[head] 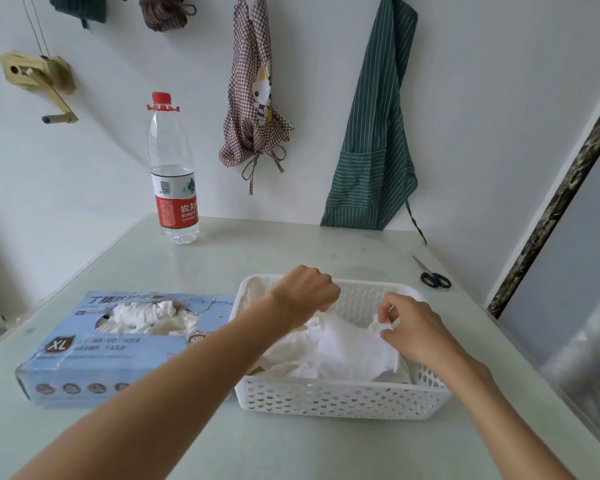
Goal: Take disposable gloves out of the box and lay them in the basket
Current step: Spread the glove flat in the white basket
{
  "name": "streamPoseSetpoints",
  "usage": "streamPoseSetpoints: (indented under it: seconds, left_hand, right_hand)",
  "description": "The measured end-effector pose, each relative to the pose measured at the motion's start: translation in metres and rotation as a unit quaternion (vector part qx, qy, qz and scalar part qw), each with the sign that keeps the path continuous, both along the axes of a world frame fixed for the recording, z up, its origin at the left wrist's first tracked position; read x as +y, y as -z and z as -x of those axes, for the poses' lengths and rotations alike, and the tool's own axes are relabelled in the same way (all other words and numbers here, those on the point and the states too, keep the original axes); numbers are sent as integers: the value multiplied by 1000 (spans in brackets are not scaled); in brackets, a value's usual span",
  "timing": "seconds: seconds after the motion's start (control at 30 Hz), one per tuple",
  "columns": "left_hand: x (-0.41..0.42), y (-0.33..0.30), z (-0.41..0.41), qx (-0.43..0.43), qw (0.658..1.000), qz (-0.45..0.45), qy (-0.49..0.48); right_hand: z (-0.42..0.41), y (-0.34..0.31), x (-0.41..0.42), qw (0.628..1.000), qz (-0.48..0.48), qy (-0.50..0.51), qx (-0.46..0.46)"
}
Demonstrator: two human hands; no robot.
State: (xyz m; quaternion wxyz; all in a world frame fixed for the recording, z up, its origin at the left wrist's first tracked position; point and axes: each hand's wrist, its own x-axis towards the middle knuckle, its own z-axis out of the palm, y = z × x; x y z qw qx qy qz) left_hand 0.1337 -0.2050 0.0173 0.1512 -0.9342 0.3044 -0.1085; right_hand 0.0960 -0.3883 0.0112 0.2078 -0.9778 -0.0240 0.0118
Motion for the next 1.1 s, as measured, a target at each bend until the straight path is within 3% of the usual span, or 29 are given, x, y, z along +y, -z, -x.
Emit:
streamPoseSetpoints:
  seconds: [0.13,0.23,0.3,0.4,0.5,0.57,0.73,0.83,0.97,1.1]
  left_hand:
    - [1,5,-2,14,996,75,49]
    - [13,-1,7,28,987,156,14]
    - [23,-4,13,83,989,106,-59]
    - [30,1,21,176,974,-40,-140]
    - [33,8,22,227,958,-78,-155]
    - [34,8,21,209,964,-66,-147]
    - [34,6,13,63,990,-43,-120]
    - [36,13,12,64,988,-32,-136]
    - [44,4,20,169,977,82,-100]
    - [42,11,29,300,943,-26,-138]
  right_hand:
    - [-7,2,-4,996,83,-14,1]
    - [-7,7,-4,988,148,-30,25]
    - [-6,12,-3,985,163,-48,35]
    - [-3,15,-4,983,169,-56,35]
    - [-3,16,-5,981,182,-61,-1]
    - [-4,16,-5,980,189,-61,-21]
    - [-5,19,-3,974,216,-66,-28]
    - [-2,17,-1,962,260,-83,20]
    - [-3,-1,-8,976,195,-96,11]
    - [-2,-4,0,964,173,-145,142]
